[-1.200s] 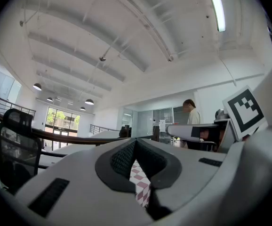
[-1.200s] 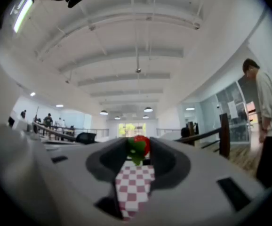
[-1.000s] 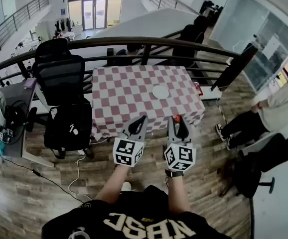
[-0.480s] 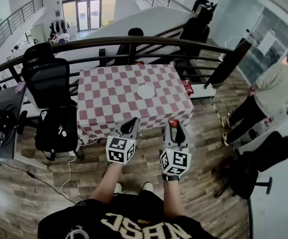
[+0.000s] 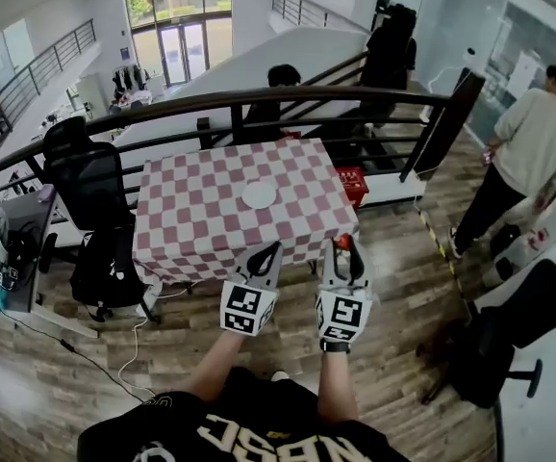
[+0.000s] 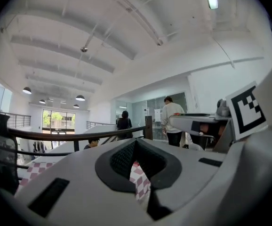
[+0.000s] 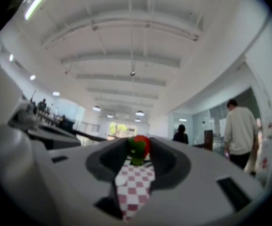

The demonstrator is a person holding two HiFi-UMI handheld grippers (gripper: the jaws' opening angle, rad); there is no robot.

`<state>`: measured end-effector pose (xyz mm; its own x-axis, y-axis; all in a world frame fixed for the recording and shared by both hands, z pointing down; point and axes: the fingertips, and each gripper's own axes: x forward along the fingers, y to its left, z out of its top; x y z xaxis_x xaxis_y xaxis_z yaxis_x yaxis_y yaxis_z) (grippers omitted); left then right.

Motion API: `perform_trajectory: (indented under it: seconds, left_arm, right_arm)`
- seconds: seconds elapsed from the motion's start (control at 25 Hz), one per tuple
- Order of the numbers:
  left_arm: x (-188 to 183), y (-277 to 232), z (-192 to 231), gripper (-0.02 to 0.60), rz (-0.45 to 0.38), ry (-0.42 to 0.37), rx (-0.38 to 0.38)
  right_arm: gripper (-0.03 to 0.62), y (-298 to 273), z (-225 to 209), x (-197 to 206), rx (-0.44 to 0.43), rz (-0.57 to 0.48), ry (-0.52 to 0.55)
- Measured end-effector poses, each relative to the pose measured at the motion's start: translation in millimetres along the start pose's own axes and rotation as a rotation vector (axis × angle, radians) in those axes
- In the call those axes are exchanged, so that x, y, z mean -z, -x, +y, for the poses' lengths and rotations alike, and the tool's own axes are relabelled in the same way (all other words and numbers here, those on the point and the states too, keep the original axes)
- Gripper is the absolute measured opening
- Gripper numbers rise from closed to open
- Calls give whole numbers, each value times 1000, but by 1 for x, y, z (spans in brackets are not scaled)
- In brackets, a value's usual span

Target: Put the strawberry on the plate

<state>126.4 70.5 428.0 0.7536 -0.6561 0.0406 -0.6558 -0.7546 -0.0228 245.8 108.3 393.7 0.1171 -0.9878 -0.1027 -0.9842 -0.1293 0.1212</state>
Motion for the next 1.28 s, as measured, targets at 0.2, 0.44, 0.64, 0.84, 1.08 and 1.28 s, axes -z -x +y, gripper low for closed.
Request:
perform_trajectory:
  seconds: [0.2,0.44,0.64,0.84,1.08,1.28]
  left_arm:
    - [9,-20,-7,12,53,-76,-97]
    - [9,-29,16,12,53,-105,-165]
    - [29,-56,33,12,102,-80,-176]
    - [31,-102,54,12,84,-71,-128]
    - [22,-168,117,12,50,-36,-113]
    - [25,-217,175,12,63,39,-90]
  right_arm:
    - [153,-13,19,31,-135,61,144]
    - [153,-36,24,47,-169,105,0]
    - [153,-63,13,63,-155,128,-11]
    - [153,-113,-1,74,-120,149,2]
    - [153,-196,-17,76,-79,168,15]
    - [153,-262,-14,72,-92,174,42]
